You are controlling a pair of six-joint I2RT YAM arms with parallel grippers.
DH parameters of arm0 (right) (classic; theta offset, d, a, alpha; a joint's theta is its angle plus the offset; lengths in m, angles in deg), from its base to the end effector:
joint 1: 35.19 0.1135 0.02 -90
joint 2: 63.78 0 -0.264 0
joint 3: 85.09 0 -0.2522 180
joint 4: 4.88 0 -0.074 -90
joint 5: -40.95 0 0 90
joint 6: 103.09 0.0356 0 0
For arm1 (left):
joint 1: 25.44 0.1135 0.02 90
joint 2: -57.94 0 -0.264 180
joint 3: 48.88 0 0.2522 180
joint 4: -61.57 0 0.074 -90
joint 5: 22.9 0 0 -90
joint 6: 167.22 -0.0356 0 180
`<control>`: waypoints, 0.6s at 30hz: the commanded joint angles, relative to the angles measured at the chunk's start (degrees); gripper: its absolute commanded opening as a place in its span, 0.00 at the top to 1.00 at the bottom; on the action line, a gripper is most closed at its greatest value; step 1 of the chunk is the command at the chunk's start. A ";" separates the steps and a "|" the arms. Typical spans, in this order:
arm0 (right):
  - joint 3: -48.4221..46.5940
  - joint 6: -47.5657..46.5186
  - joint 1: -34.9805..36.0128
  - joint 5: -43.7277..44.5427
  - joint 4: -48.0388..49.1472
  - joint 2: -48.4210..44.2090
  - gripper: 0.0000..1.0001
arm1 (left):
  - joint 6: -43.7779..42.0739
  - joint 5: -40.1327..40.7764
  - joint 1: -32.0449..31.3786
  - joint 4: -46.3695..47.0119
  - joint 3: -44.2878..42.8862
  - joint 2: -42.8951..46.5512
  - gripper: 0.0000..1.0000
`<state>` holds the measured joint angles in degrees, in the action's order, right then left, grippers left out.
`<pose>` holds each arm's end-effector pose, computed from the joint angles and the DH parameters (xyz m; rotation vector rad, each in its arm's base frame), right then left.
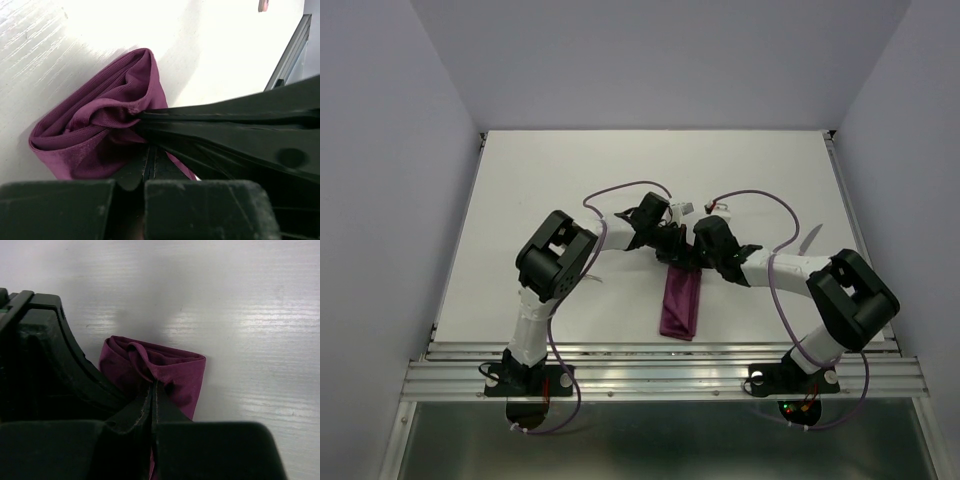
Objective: Fold the napkin into a case and place the utensils inside
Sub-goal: Stuff the top corner of the smaller-rectangle-folded napkin into the folded napkin, then move the smaller rectangle folded napkin to the center of the board.
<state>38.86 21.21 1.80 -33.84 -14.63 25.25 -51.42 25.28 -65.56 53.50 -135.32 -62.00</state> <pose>0.2506 0.1771 0.1667 0.0805 2.3066 0.3376 0.3191 -0.2999 0.1364 0.7246 2.3836 -1.3879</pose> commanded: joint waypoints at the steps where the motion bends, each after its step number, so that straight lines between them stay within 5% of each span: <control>1: -1.49 0.15 0.18 0.17 1.35 1.58 0.93 | -0.58 -1.16 -0.40 1.43 -0.62 2.16 1.00; 7: -2.36 -1.43 0.18 1.94 1.26 0.79 0.78 | -0.93 -1.16 -0.40 -0.85 0.17 6.72 1.00; 18: -3.33 -1.87 -0.34 2.99 0.03 -5.35 0.71 | -2.69 0.60 -0.40 -7.71 1.23 14.29 1.00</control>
<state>37.03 19.53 1.21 -32.38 -15.70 24.16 -52.79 26.41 -65.52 46.48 -134.60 -52.85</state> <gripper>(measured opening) 0.266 0.019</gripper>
